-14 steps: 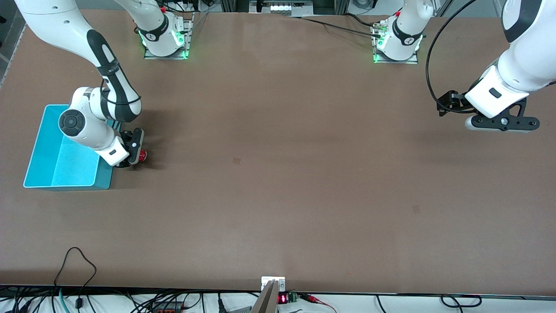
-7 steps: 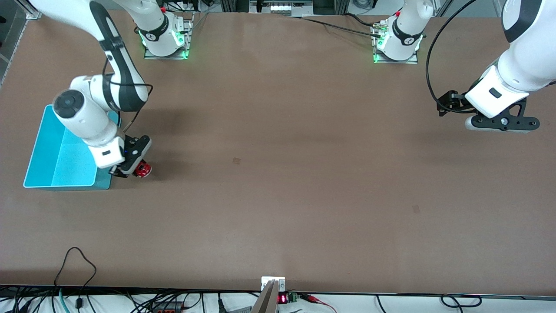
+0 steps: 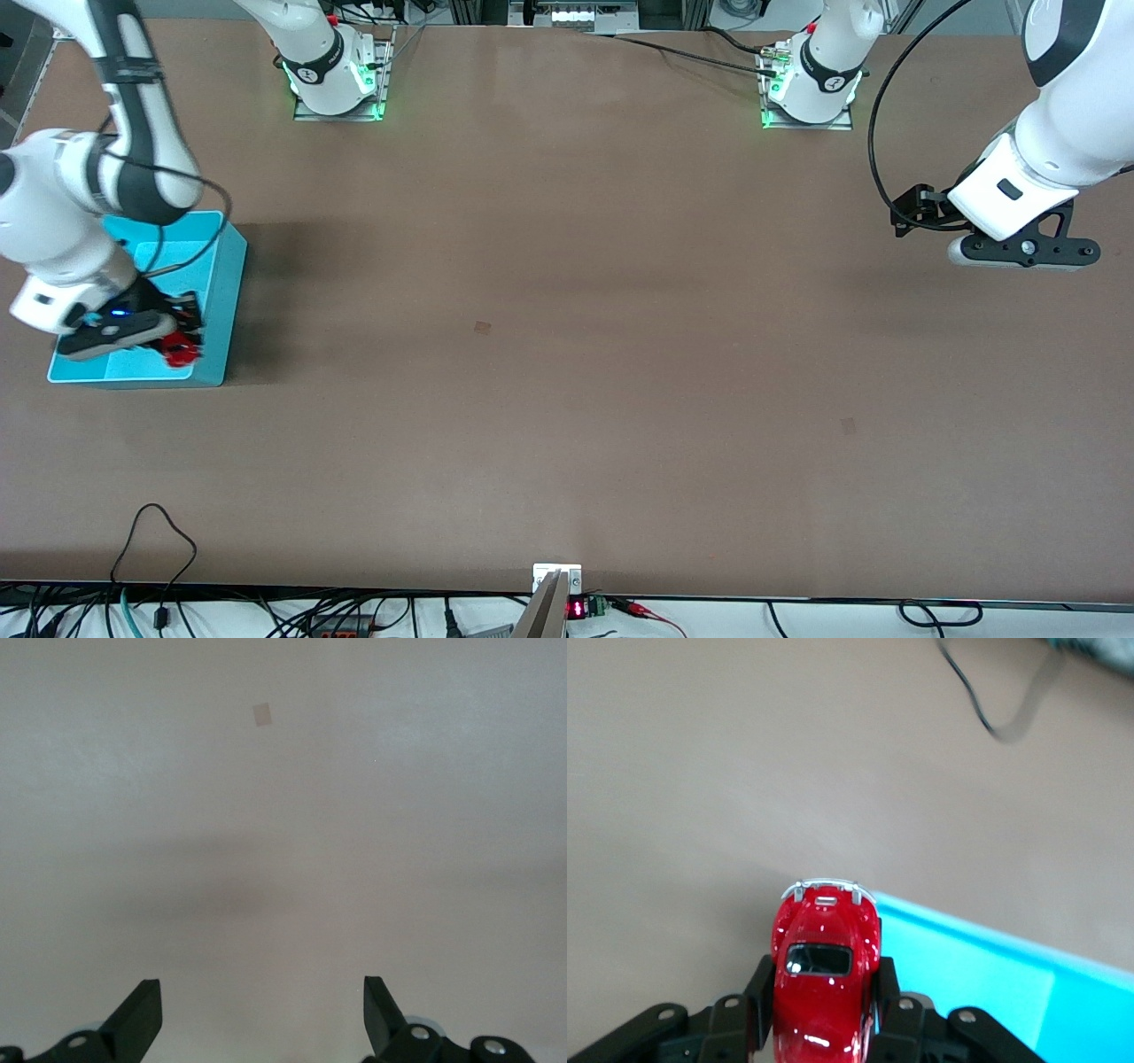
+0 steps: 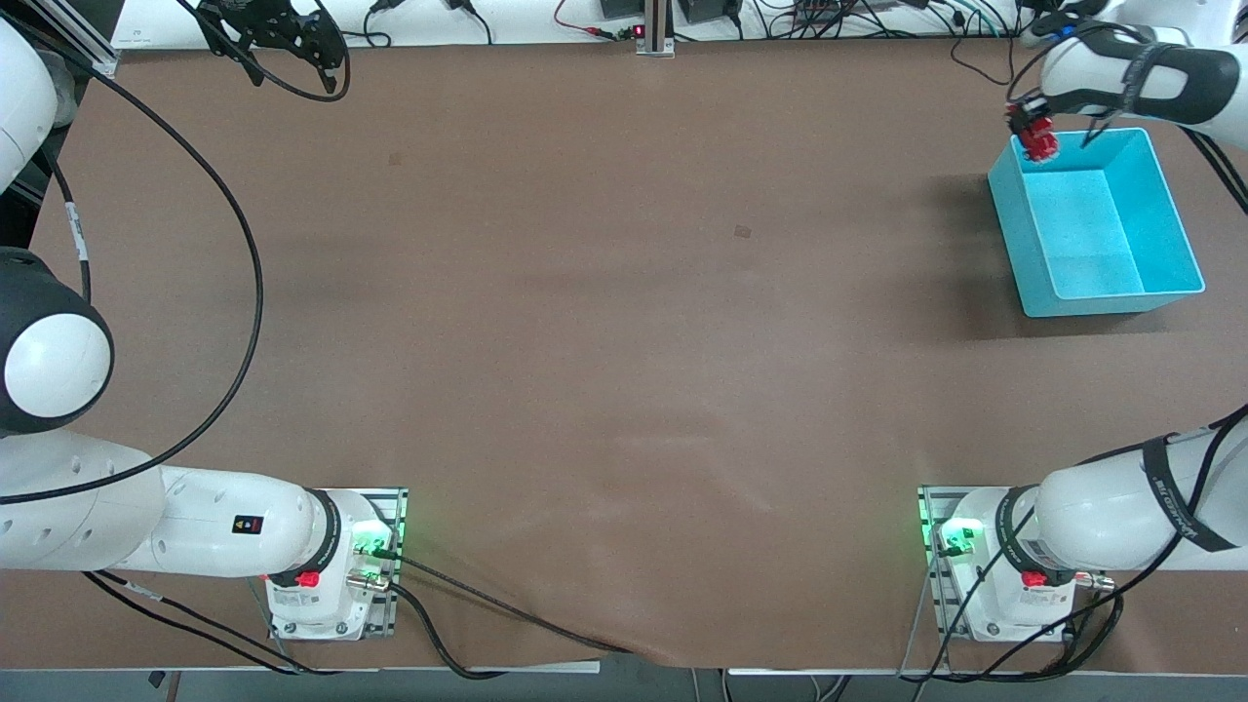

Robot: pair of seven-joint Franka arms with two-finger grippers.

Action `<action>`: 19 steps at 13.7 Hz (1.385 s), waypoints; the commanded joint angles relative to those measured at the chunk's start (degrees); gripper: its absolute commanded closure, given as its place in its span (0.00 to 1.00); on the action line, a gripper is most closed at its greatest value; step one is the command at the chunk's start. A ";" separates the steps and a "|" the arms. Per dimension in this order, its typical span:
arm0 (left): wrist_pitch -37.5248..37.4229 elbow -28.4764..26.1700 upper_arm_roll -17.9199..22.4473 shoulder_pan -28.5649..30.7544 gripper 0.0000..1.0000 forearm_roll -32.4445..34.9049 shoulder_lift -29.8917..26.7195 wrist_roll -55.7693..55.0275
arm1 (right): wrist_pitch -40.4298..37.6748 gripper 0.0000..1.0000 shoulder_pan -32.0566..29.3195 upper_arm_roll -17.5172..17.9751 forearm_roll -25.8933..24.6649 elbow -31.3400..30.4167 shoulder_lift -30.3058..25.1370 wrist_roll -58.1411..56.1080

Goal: Wind red beetle toy and store in blue box
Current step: 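Lower the red car into the blue box and open the right gripper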

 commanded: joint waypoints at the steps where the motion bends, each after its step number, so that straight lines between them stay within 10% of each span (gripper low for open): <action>1: -0.55 -0.24 0.60 -0.60 0.00 -1.52 -0.84 -0.39 | -1.71 0.97 -4.81 0.96 0.76 -0.35 0.94 8.75; 11: -0.63 -0.24 0.60 -0.60 0.00 -1.52 -0.84 -0.39 | -2.34 0.92 -13.88 0.88 0.76 -1.15 11.56 4.30; 13: -0.55 -0.24 0.60 -0.60 0.00 -1.52 -0.84 -0.39 | -0.41 0.81 -14.93 0.79 0.76 -1.23 13.68 3.51; 15: -0.55 -0.24 0.60 -0.60 0.00 -1.52 -0.84 -0.39 | 1.61 0.00 -15.28 0.88 0.85 -1.23 14.56 3.42; 19: -0.55 -0.16 0.60 -0.60 0.00 -1.52 -0.84 -0.39 | -5.12 0.00 -13.89 1.05 2.95 0.16 6.42 3.50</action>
